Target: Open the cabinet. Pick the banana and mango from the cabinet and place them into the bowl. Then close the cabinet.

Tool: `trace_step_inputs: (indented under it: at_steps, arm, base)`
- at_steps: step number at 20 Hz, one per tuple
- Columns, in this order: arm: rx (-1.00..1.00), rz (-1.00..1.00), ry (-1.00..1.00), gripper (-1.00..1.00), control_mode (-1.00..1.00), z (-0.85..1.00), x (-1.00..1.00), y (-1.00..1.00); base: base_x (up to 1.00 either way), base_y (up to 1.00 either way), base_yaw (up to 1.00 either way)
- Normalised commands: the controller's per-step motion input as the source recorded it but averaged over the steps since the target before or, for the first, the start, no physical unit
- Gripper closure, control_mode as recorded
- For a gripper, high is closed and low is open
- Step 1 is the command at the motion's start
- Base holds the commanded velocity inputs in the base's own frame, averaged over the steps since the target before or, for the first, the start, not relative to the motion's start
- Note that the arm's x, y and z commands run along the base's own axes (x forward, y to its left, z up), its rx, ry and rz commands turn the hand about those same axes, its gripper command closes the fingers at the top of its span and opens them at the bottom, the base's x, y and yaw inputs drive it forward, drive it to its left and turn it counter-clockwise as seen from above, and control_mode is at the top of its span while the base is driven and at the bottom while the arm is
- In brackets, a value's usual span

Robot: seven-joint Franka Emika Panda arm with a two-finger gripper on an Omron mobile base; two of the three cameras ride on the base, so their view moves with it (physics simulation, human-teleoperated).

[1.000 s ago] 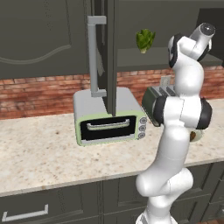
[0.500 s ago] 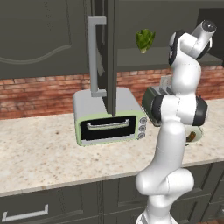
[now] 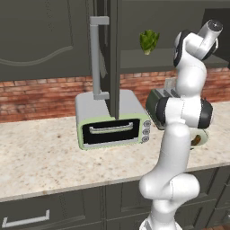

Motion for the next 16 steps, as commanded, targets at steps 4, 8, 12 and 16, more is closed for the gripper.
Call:
trace_step_inputs:
  at_steps: [4, 8, 12, 16]
  arm:
    - [0.0, 0.0, -0.26, 1.0, -1.0, -0.2, 0.0, 0.0]
    - [0.0, -0.02, -0.23, 1.0, -1.0, -0.12, 0.0, 0.0]
    - [0.0, -0.06, -0.01, 1.0, -1.0, 0.0, -0.16, 0.0]
    - [-0.04, -0.05, 0.01, 1.0, -1.0, 0.35, -0.46, 0.1]
  base:
    - [0.0, 0.0, 0.0]
    - [0.0, 0.0, 0.0]
    - [0.0, 0.0, 0.0]
    - [0.0, 0.0, 0.0]
